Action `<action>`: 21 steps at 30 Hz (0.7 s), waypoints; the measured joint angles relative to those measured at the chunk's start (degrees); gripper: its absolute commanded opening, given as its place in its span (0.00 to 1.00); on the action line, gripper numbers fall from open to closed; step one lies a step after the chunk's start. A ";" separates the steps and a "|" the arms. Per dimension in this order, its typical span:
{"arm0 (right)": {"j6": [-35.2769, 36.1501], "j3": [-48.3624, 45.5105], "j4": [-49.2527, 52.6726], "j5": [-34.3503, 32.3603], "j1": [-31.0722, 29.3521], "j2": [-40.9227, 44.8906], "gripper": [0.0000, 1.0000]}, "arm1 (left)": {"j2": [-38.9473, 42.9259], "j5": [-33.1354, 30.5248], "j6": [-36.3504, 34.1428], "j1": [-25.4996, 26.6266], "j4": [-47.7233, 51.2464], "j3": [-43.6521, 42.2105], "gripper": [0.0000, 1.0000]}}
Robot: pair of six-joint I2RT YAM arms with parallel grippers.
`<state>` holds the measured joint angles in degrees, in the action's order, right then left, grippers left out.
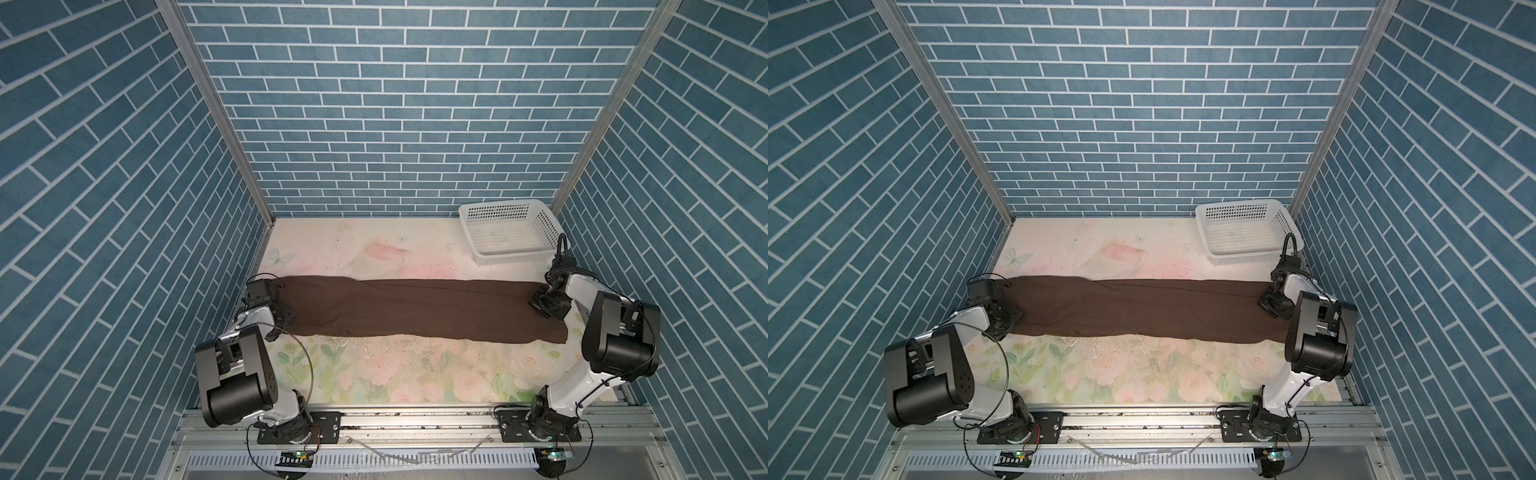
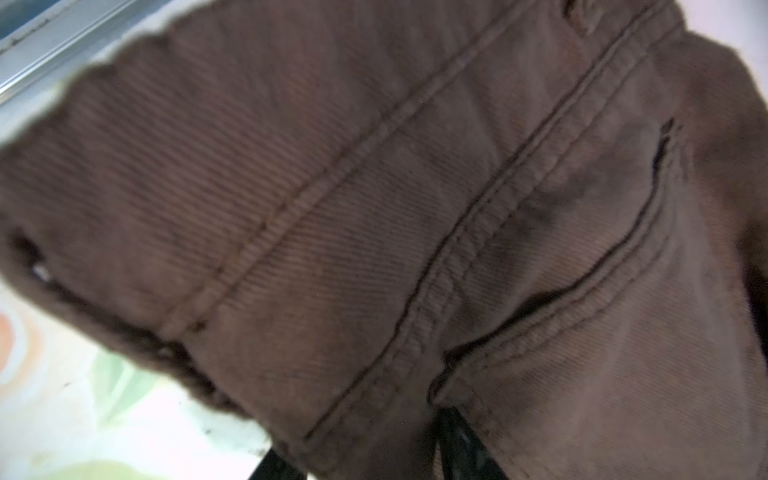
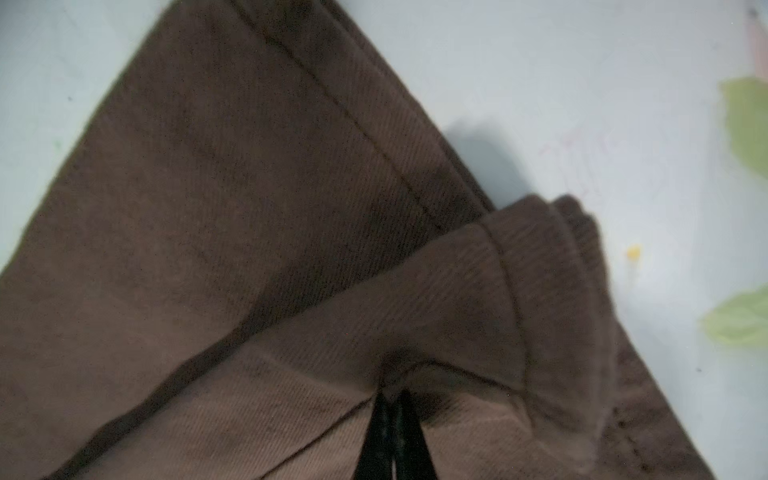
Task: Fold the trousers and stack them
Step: 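Grasp the waist end with the left gripper and hem end with the right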
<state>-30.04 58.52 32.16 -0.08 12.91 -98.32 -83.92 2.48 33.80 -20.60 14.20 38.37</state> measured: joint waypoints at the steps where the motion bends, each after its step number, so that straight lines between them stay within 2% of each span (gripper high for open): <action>1: -0.07 0.20 0.07 0.00 0.11 -0.07 0.00 | -0.22 0.20 0.00 -0.04 -0.33 0.11 0.49; 7: -0.37 4.90 3.19 0.15 2.08 -0.09 0.00 | -1.92 1.81 0.04 -0.13 -3.06 0.90 0.47; 12: -1.75 13.38 4.92 3.04 4.92 -2.71 0.00 | -2.25 3.19 0.04 -0.13 -4.15 0.98 0.46; 13: -2.01 15.15 5.03 3.56 5.29 -3.91 0.06 | -2.25 3.41 0.04 -0.13 -4.26 0.98 0.46; 15: -2.78 19.10 5.09 4.42 5.97 -7.48 0.26 | -2.32 3.93 0.04 -0.11 -4.46 0.98 0.46; 16: -2.78 20.48 4.92 4.33 6.23 -8.92 0.32 | -2.34 4.07 0.04 -0.11 -4.52 0.98 0.46; 18: -3.91 23.15 3.82 4.57 7.30 -12.35 0.38 | -2.34 4.26 0.04 -0.11 -4.59 0.98 0.46; 21: -4.96 23.69 2.58 5.92 8.94 -14.53 0.40 | -2.34 4.22 0.02 -0.11 -4.55 0.98 0.46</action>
<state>-35.00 82.21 34.74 5.85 21.85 -112.86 -86.26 6.70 33.82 -20.71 9.65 39.35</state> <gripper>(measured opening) 0.394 0.460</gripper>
